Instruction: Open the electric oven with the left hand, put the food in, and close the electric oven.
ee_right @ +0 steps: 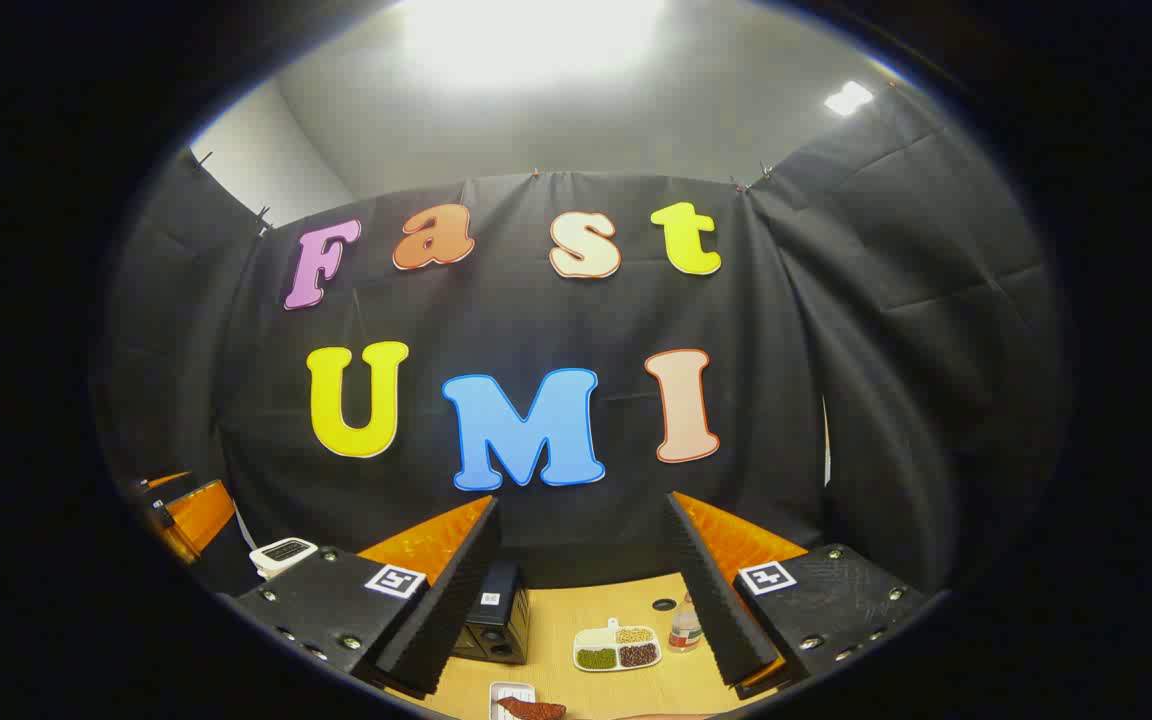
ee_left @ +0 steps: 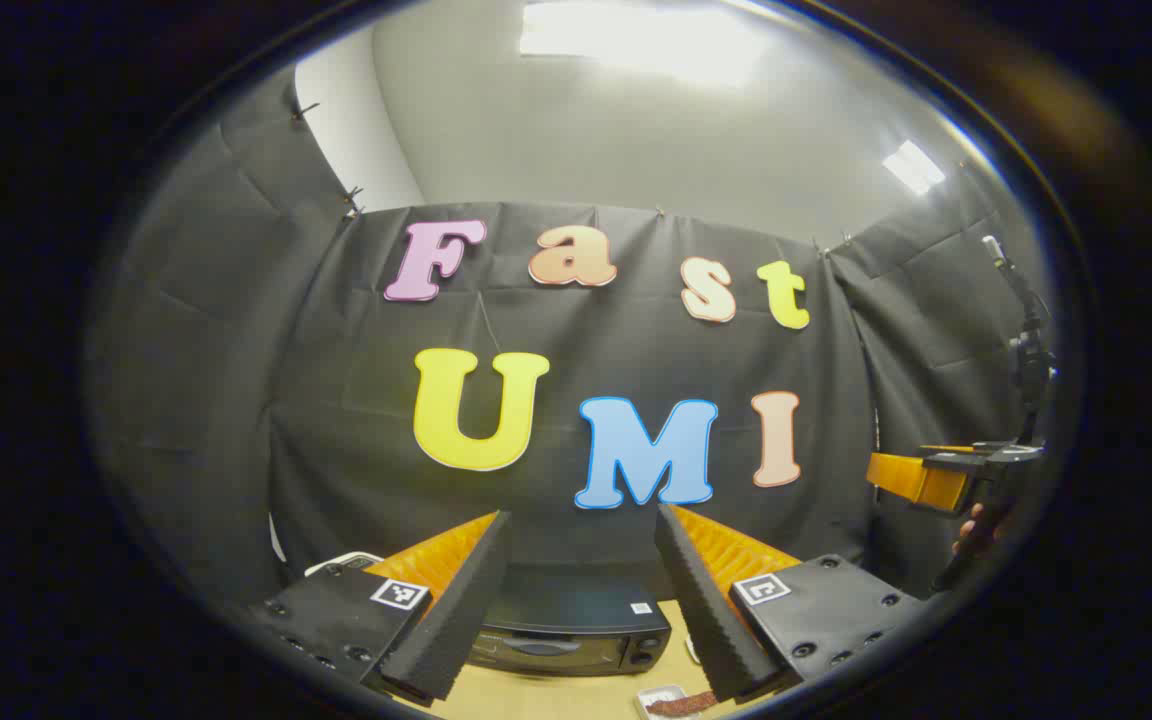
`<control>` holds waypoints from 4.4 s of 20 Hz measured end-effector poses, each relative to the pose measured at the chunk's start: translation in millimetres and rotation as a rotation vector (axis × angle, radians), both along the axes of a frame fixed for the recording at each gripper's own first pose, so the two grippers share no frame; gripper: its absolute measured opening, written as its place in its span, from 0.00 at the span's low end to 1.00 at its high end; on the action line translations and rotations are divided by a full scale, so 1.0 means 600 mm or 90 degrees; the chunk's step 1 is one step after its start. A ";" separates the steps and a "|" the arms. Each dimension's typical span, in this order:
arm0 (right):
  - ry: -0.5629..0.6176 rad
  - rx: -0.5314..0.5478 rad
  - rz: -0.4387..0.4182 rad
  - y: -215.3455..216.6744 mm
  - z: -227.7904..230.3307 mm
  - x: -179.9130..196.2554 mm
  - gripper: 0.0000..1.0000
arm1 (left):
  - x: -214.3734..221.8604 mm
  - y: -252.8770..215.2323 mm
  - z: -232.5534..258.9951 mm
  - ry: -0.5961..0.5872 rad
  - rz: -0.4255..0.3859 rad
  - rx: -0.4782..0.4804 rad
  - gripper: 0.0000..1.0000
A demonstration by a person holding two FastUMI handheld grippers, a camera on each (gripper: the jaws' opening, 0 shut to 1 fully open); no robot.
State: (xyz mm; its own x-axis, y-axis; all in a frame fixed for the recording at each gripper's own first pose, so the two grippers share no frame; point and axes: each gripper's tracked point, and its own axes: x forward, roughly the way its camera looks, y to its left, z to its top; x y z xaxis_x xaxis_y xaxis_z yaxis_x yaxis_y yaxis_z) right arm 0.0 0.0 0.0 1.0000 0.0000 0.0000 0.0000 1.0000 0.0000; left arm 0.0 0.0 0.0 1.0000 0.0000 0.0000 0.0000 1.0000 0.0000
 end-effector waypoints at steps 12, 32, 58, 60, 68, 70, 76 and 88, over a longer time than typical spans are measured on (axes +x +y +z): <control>0.016 0.015 -0.011 -0.020 -0.019 0.022 0.98 | 0.015 -0.022 -0.003 -0.001 -0.010 0.004 0.98; 0.072 -0.003 -0.010 -0.059 -0.107 0.014 0.98 | 0.112 -0.006 -0.261 0.175 -0.044 0.010 0.97; 0.145 -0.016 -0.044 -0.064 -0.161 0.040 0.98 | 0.274 0.085 -0.645 0.434 -0.009 0.042 0.99; 0.138 -0.015 -0.042 -0.053 -0.155 0.032 0.98 | 0.263 0.083 -0.645 0.431 -0.012 0.045 0.95; 0.132 -0.023 -0.026 -0.028 -0.145 0.006 0.98 | 0.160 0.083 -0.666 0.469 -0.018 0.031 0.96; 0.135 -0.023 -0.022 -0.021 -0.145 -0.002 0.98 | 0.141 0.082 -0.675 0.478 -0.014 0.029 0.96; 0.134 -0.037 -0.030 -0.015 -0.141 -0.033 0.98 | 0.104 0.080 -0.692 0.493 -0.020 0.018 0.95; 0.171 -0.040 -0.030 0.048 -0.190 -0.105 0.98 | 0.021 0.080 -0.762 0.543 -0.072 0.043 0.94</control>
